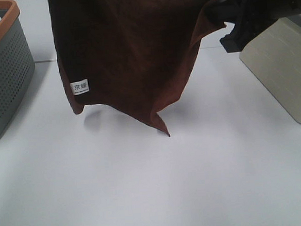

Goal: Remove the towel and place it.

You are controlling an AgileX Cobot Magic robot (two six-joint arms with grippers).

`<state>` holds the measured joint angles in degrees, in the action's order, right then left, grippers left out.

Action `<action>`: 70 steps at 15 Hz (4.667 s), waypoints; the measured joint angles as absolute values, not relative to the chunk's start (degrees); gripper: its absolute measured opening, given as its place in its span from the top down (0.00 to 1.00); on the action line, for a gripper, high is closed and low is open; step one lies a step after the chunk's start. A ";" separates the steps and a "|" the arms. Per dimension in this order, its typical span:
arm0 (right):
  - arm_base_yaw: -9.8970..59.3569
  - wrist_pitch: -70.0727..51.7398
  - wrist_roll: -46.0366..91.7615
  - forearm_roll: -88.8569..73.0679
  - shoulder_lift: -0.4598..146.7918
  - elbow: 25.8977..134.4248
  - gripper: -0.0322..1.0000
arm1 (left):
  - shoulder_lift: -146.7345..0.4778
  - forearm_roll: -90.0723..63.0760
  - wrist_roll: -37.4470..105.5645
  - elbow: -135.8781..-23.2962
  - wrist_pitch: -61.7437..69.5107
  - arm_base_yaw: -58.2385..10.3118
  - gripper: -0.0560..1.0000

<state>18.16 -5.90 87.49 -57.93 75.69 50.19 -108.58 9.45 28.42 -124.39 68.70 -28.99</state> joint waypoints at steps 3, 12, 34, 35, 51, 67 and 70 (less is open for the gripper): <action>18.16 -5.90 87.95 -53.17 78.95 55.58 0.97 | -110.47 5.16 27.85 -124.27 68.70 -24.41 0.95; 18.16 3.95 88.01 -36.73 106.17 88.41 0.97 | -119.63 2.18 27.90 -124.16 35.81 -14.78 0.95; 10.94 -61.99 56.55 -26.24 110.12 82.10 0.97 | -126.05 -17.19 50.08 -99.58 69.56 -17.48 0.95; 10.94 -61.99 56.55 -26.53 110.29 81.30 0.97 | -126.05 -17.82 51.22 -97.29 69.56 -17.48 0.95; 11.00 -61.88 42.17 -28.71 112.87 70.02 0.43 | -126.05 -17.36 60.22 -88.52 69.44 -17.65 0.91; 11.00 -61.88 28.71 -29.45 112.76 71.45 0.36 | -123.47 -22.63 35.35 -88.52 69.44 -17.65 0.30; 11.00 -61.99 23.32 -30.94 110.35 76.89 0.36 | -116.43 -21.20 29.56 -90.53 69.50 -17.65 0.26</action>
<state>11.00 -61.99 23.32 -30.94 110.35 76.89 -116.43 -21.20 29.56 -90.53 69.50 -17.65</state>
